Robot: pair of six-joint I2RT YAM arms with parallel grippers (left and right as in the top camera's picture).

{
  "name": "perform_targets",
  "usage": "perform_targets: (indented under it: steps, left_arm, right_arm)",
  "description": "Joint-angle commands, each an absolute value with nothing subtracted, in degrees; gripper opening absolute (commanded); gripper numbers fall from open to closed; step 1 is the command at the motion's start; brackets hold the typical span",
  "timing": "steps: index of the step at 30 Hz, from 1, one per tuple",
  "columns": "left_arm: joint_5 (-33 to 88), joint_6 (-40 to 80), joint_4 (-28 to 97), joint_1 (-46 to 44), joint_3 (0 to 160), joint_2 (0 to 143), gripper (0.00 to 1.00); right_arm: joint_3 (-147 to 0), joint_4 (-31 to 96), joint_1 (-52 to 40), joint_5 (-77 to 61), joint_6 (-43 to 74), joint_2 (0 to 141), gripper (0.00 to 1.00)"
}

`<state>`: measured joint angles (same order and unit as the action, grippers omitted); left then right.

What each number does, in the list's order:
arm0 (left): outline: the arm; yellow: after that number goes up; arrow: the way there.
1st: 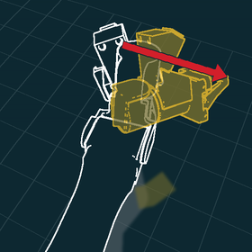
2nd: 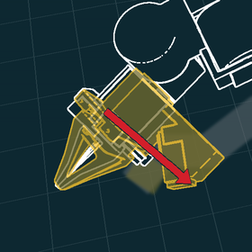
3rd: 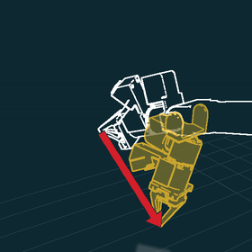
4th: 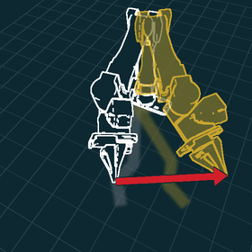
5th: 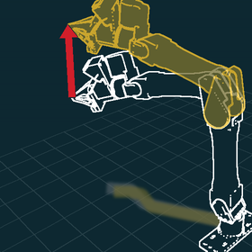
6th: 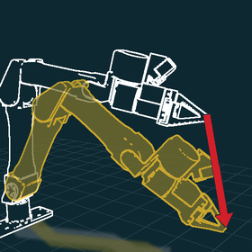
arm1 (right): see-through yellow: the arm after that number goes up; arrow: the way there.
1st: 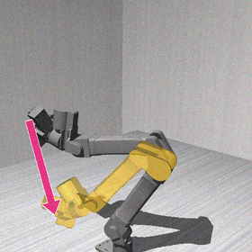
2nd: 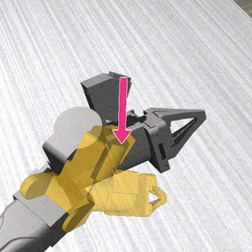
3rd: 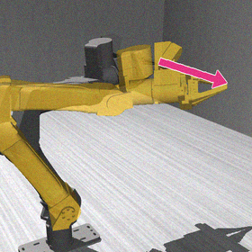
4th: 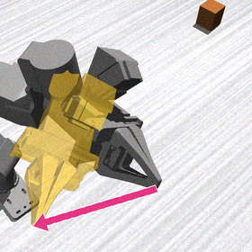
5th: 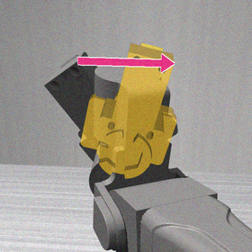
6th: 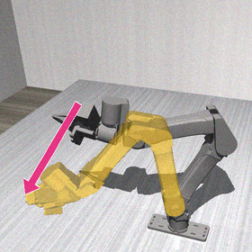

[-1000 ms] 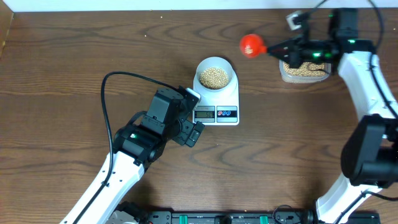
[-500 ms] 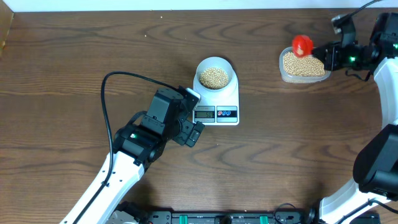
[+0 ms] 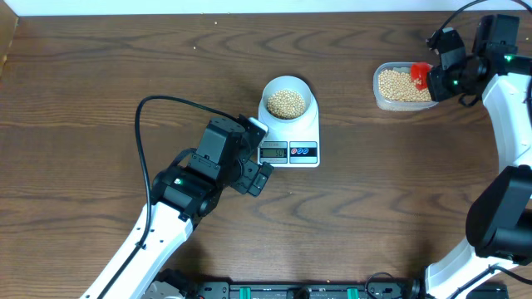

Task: Scoop item into bowl and weigh 50g on scale
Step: 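Lower the red scoop into the tub and open the right gripper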

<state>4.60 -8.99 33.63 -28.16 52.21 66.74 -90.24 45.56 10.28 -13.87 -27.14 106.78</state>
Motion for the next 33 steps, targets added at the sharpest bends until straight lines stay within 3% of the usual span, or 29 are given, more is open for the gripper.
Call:
perform_targets:
  steps: [1, 4, 7, 15, 17, 19, 23, 28, 31, 33]
  left_arm:
    - [5.1, -8.7, 33.8, -27.9, 53.8, 66.2, 0.98]
    - [5.1, -8.7, 33.8, -27.9, 53.8, 66.2, 0.98]
    - [5.1, -8.7, 33.8, -27.9, 53.8, 66.2, 0.98]
    - [5.1, -8.7, 33.8, -27.9, 53.8, 66.2, 0.98]
    - [5.1, -8.7, 33.8, -27.9, 53.8, 66.2, 0.98]
    - [5.1, -8.7, 33.8, -27.9, 53.8, 66.2, 0.98]
    - [5.1, -8.7, 33.8, -27.9, 53.8, 66.2, 0.98]
    - [5.1, -8.7, 33.8, -27.9, 53.8, 66.2, 0.98]
    - [5.1, -8.7, 33.8, -27.9, 53.8, 66.2, 0.98]
    - [5.1, -8.7, 33.8, -27.9, 53.8, 66.2, 0.98]
  right_arm:
    - [-91.1, 46.1, 9.6, -11.9, -27.7, 105.2, 0.04]
    - [-91.1, 46.0, 9.3, -11.9, -28.0, 105.2, 0.13]
    - [-91.1, 46.0, 8.9, -12.8, -26.0, 105.2, 0.15]
    - [-91.1, 45.7, 9.1, -14.1, -1.6, 105.2, 0.18]
    - [-91.1, 45.7, 9.1, -14.1, 5.0, 105.2, 0.26]
    - [-91.0, 45.7, 9.1, -14.1, 11.2, 105.2, 0.45]
    - [-91.0, 45.9, 9.0, -14.1, 17.2, 105.2, 0.73]
    - [-91.0, 46.6, 9.0, -14.1, 18.4, 105.2, 0.85]
    - [-91.0, 48.9, 9.0, -14.1, 20.0, 105.2, 0.99]
    - [-91.0, 51.3, 9.0, -14.0, 19.9, 105.2, 0.99]
